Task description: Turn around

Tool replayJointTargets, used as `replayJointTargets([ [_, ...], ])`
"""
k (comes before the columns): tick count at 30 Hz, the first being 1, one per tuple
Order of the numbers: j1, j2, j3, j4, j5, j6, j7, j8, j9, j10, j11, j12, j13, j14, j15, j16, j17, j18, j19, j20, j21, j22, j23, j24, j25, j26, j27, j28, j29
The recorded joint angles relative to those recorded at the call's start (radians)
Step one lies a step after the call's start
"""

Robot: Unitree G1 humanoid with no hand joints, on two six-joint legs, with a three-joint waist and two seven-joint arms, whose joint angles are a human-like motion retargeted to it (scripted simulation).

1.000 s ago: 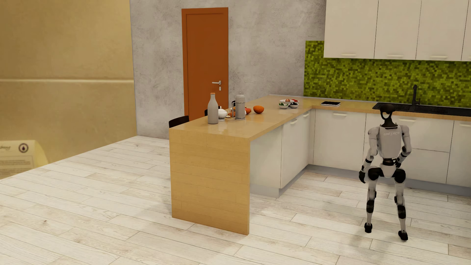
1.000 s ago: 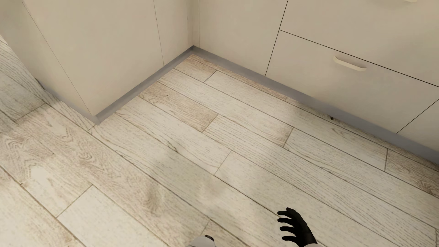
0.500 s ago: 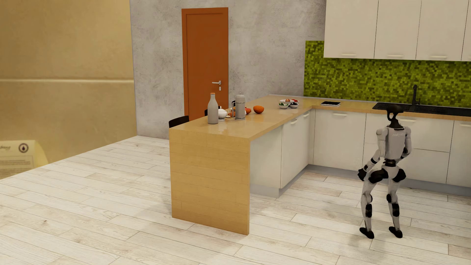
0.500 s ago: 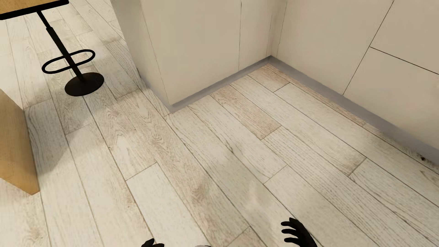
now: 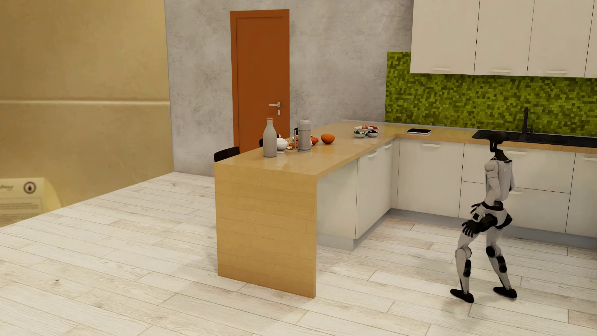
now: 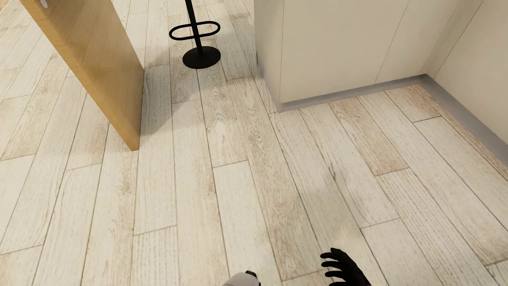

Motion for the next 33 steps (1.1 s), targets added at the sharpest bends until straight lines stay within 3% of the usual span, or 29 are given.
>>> replayJointTargets([
  [1, 0.003, -0.071, -0.050, -0.018, 0.007, -0.007, -0.025, 0.033, 0.005, -0.031, 0.125, 0.019, -0.018, 0.053, 0.084, 0.001, 0.012, -0.010, -0.003, 0.002, 0.021, 0.003, -0.002, -0.019, 0.013, -0.022, -0.004, 0.003, -0.015],
  [2, 0.011, -0.097, -0.075, -0.040, 0.034, -0.028, -0.045, 0.093, 0.002, -0.062, 0.117, 0.047, -0.011, 0.074, 0.077, -0.014, 0.024, -0.011, -0.015, 0.010, 0.001, 0.018, 0.028, -0.043, 0.022, -0.050, -0.023, -0.001, -0.026],
  [3, 0.004, -0.074, -0.035, -0.058, 0.033, -0.056, -0.046, 0.106, -0.009, -0.075, -0.065, 0.055, 0.026, 0.080, 0.009, -0.025, 0.012, -0.011, -0.021, 0.028, -0.025, -0.007, 0.052, -0.058, 0.028, -0.059, -0.037, 0.002, -0.033],
  [5, -0.017, -0.015, 0.016, -0.003, 0.023, -0.031, 0.003, 0.040, 0.006, 0.000, -0.118, 0.038, 0.031, -0.039, 0.020, -0.028, -0.013, 0.035, 0.035, -0.004, -0.004, -0.016, 0.070, -0.034, 0.045, -0.048, -0.023, 0.035, -0.059],
  [6, -0.052, -0.020, 0.000, 0.025, 0.022, -0.019, 0.021, 0.017, -0.001, 0.068, -0.089, 0.027, 0.001, -0.102, 0.001, -0.016, -0.015, 0.007, -0.005, 0.009, -0.001, 0.002, 0.065, -0.022, 0.045, -0.039, -0.017, 0.013, -0.073],
  [7, -0.066, -0.030, -0.030, 0.041, 0.014, -0.010, 0.029, 0.000, 0.007, 0.105, -0.023, -0.003, -0.013, -0.085, -0.021, 0.018, 0.002, -0.019, -0.014, -0.002, -0.009, 0.017, 0.035, -0.014, 0.038, -0.026, -0.017, -0.014, -0.088],
  [8, -0.079, -0.094, -0.065, 0.015, 0.019, -0.028, 0.011, 0.039, -0.002, 0.087, 0.100, -0.030, 0.001, 0.031, -0.012, 0.046, 0.028, -0.002, -0.006, 0.004, -0.002, 0.031, 0.004, -0.013, 0.031, -0.023, -0.029, -0.041, -0.103],
  [10, -0.086, -0.103, -0.086, -0.054, 0.074, -0.098, -0.017, 0.119, -0.021, 0.014, 0.013, 0.013, 0.045, 0.040, -0.057, 0.000, 0.013, -0.015, -0.032, 0.018, -0.006, -0.010, 0.051, -0.043, 0.006, -0.058, -0.054, -0.037, -0.097],
  [11, -0.086, -0.074, -0.037, -0.063, 0.075, -0.095, -0.033, 0.104, -0.022, 0.011, -0.044, 0.022, 0.052, -0.053, -0.032, -0.015, -0.023, 0.003, -0.032, 0.014, 0.001, -0.020, 0.082, -0.060, -0.006, -0.090, -0.030, -0.003, -0.082],
  [12, -0.088, -0.024, -0.019, -0.027, 0.066, -0.062, 0.015, 0.051, -0.009, 0.135, -0.090, 0.031, 0.015, -0.207, -0.015, -0.019, -0.033, 0.003, -0.034, 0.011, -0.023, -0.044, 0.091, -0.071, -0.009, -0.102, 0.007, 0.016, -0.065],
  [13, -0.077, 0.003, -0.036, 0.020, 0.057, -0.034, 0.066, 0.012, -0.002, 0.253, -0.093, 0.030, -0.023, -0.302, -0.023, -0.014, -0.031, -0.017, -0.033, 0.021, -0.039, -0.048, 0.058, -0.057, 0.002, -0.099, 0.028, 0.022, -0.053],
  [14, -0.043, 0.004, -0.053, 0.063, 0.048, -0.012, 0.088, -0.008, -0.014, 0.315, -0.070, 0.023, -0.039, -0.328, -0.048, -0.017, -0.028, -0.038, -0.029, 0.018, -0.025, -0.045, 0.033, -0.019, 0.020, -0.084, 0.014, 0.017, -0.053],
  [15, 0.005, -0.037, -0.077, 0.087, 0.039, 0.007, 0.058, -0.021, -0.025, 0.226, 0.035, 0.006, -0.036, -0.239, -0.063, 0.012, 0.001, -0.007, -0.018, -0.013, -0.011, -0.019, 0.029, 0.021, 0.040, -0.073, -0.029, -0.006, -0.068],
  [16, 0.013, -0.099, -0.111, 0.060, 0.014, 0.007, 0.040, -0.014, -0.006, 0.213, 0.192, -0.002, -0.039, -0.179, 0.004, 0.020, 0.035, -0.006, -0.011, -0.006, 0.009, -0.005, 0.031, 0.050, 0.053, -0.067, -0.058, -0.031, -0.089],
  [17, 0.016, -0.175, -0.124, 0.039, 0.027, 0.007, 0.014, 0.033, 0.008, 0.203, 0.324, 0.008, -0.035, -0.165, 0.159, 0.024, 0.045, -0.003, -0.006, -0.032, 0.023, 0.018, 0.022, 0.064, 0.055, -0.075, -0.061, -0.051, -0.108],
  [19, 0.042, -0.243, -0.199, 0.027, 0.090, -0.044, 0.022, 0.101, 0.018, 0.152, 0.109, 0.086, -0.073, -0.135, 0.091, 0.012, 0.056, -0.007, -0.012, 0.008, -0.049, -0.014, 0.069, 0.066, 0.052, -0.082, -0.075, -0.070, -0.112],
  [20, 0.043, -0.235, -0.232, 0.022, 0.100, -0.054, 0.019, 0.111, 0.012, 0.159, -0.064, 0.096, -0.050, -0.140, 0.126, 0.009, 0.014, -0.009, -0.025, 0.018, -0.064, -0.047, 0.078, 0.095, 0.050, -0.078, -0.091, -0.059, -0.101],
  [21, 0.044, -0.221, -0.243, 0.023, 0.106, -0.056, 0.023, 0.119, -0.002, 0.161, -0.107, 0.052, -0.029, -0.144, 0.227, 0.019, -0.026, -0.009, -0.028, 0.003, -0.046, -0.036, 0.097, 0.119, 0.049, -0.083, -0.093, -0.068, -0.098],
  [22, 0.052, -0.216, -0.256, 0.029, 0.108, -0.056, 0.033, 0.122, -0.013, 0.144, -0.126, -0.003, -0.009, -0.137, 0.236, 0.031, -0.031, -0.009, -0.029, -0.012, -0.049, -0.029, 0.085, 0.125, 0.045, -0.089, -0.079, -0.084, -0.104],
  [23, 0.067, -0.198, -0.271, 0.033, 0.104, -0.047, 0.032, 0.112, -0.019, 0.116, -0.156, -0.060, 0.019, -0.123, 0.232, 0.033, -0.029, -0.008, -0.018, -0.009, -0.069, -0.037, 0.071, 0.116, 0.040, -0.093, -0.067, -0.105, -0.113],
  [25, 0.092, -0.199, -0.306, 0.042, 0.105, -0.050, 0.034, 0.104, -0.029, 0.083, -0.121, -0.098, 0.021, -0.110, 0.092, 0.024, 0.007, -0.013, 0.004, 0.003, -0.064, -0.006, 0.070, 0.066, 0.040, -0.124, -0.055, -0.135, -0.125],
  [27, 0.117, -0.171, -0.292, 0.038, 0.092, -0.064, 0.041, 0.102, -0.026, 0.059, -0.172, -0.110, 0.039, -0.102, 0.207, 0.025, -0.014, -0.017, 0.024, -0.004, -0.065, -0.042, 0.076, 0.023, 0.056, -0.132, -0.060, -0.152, -0.118],
  [28, 0.116, -0.160, -0.286, 0.037, 0.097, -0.059, 0.039, 0.105, -0.026, 0.059, -0.202, -0.107, 0.029, -0.101, 0.270, 0.013, -0.025, -0.017, 0.006, 0.009, -0.073, -0.048, 0.092, 0.014, 0.069, -0.136, -0.065, -0.148, -0.116],
  [29, 0.119, -0.157, -0.288, 0.040, 0.103, -0.046, 0.036, 0.100, -0.022, 0.057, -0.198, -0.103, 0.013, -0.099, 0.240, 0.008, -0.025, -0.017, -0.062, 0.008, -0.068, -0.019, 0.081, 0.015, 0.077, -0.141, -0.068, -0.135, -0.117],
  [30, 0.119, -0.169, -0.294, 0.039, 0.103, -0.043, 0.036, 0.099, -0.020, 0.052, -0.171, -0.076, -0.004, -0.095, 0.189, 0.015, -0.013, -0.018, -0.097, 0.016, -0.075, -0.028, 0.073, 0.028, 0.073, -0.135, -0.088, -0.121, -0.117],
  [31, 0.123, -0.166, -0.284, 0.038, 0.103, -0.040, 0.039, 0.103, -0.018, 0.044, -0.177, -0.070, -0.002, -0.091, 0.196, 0.024, -0.009, -0.019, -0.089, 0.006, -0.070, -0.022, 0.061, 0.040, 0.062, -0.122, -0.111, -0.105, -0.115],
  [32, 0.122, -0.159, -0.268, 0.036, 0.096, -0.034, 0.035, 0.099, -0.024, 0.034, -0.201, -0.078, 0.019, -0.085, 0.219, 0.020, -0.015, -0.018, -0.038, 0.005, -0.051, -0.009, 0.072, 0.049, 0.053, -0.101, -0.138, -0.086, -0.112],
  [33, 0.132, -0.148, -0.266, 0.035, 0.093, -0.031, 0.037, 0.103, -0.013, 0.027, -0.214, -0.074, 0.010, -0.083, 0.247, 0.018, 0.000, -0.019, 0.015, 0.004, -0.048, -0.020, 0.076, 0.052, 0.045, -0.078, -0.128, -0.068, -0.108],
])
